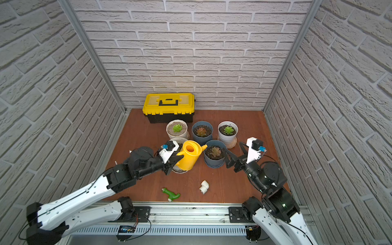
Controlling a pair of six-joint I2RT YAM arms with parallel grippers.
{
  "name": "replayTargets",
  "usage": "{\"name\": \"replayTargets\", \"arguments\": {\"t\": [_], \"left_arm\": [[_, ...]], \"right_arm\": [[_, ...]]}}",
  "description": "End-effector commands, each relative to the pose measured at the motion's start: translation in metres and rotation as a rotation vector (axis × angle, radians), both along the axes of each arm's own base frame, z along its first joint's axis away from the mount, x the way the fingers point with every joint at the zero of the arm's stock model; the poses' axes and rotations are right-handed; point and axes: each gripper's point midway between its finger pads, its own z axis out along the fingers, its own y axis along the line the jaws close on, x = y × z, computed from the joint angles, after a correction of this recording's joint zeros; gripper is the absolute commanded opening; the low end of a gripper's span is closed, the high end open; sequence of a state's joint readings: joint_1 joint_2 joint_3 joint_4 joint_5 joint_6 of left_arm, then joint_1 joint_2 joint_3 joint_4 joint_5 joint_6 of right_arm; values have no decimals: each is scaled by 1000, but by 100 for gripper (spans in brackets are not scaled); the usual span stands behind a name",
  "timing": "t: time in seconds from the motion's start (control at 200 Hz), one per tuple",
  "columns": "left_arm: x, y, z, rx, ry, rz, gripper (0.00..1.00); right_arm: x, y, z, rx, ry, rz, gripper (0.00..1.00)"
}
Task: Water the succulent around the soil edge
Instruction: Place the watering can at the center of the board.
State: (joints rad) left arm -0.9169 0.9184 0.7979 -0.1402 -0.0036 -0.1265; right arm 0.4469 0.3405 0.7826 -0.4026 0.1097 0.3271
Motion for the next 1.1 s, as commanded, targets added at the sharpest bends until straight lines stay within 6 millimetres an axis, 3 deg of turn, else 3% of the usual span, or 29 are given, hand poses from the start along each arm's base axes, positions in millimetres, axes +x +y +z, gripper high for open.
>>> {"name": "replayTargets", "arguments": {"t": [0.0,0.25,0.43,0.6,0.825,0.945,1.095], "left_arm": [[2,-32,40,-140,-191,-21,0],[-17,-111,25,-239,-203,-161,0],[-26,-164,-13,-216,-146,-249,0],[-21,-196,-47,-214,-99,-289,0],[-9,-219,-86,-146,-97,-310,0],[2,-217,-104,-152,-68,-306,0],[-6,-212,-123,-145,-31,-343,1]], "right_arm": [[-13,-59,-19,-44,102,-289,100],[-36,-90,-17,-40,133,-411,100],[-56,-104,2,-33,109,-436,100],[-66,-108,8,-26,114,-433,100],[-65,-107,0,-52,154,-428,100],[-59,-100,-8,-71,184,-407,100],[-51,-91,-16,-92,221,-372,100]]}}
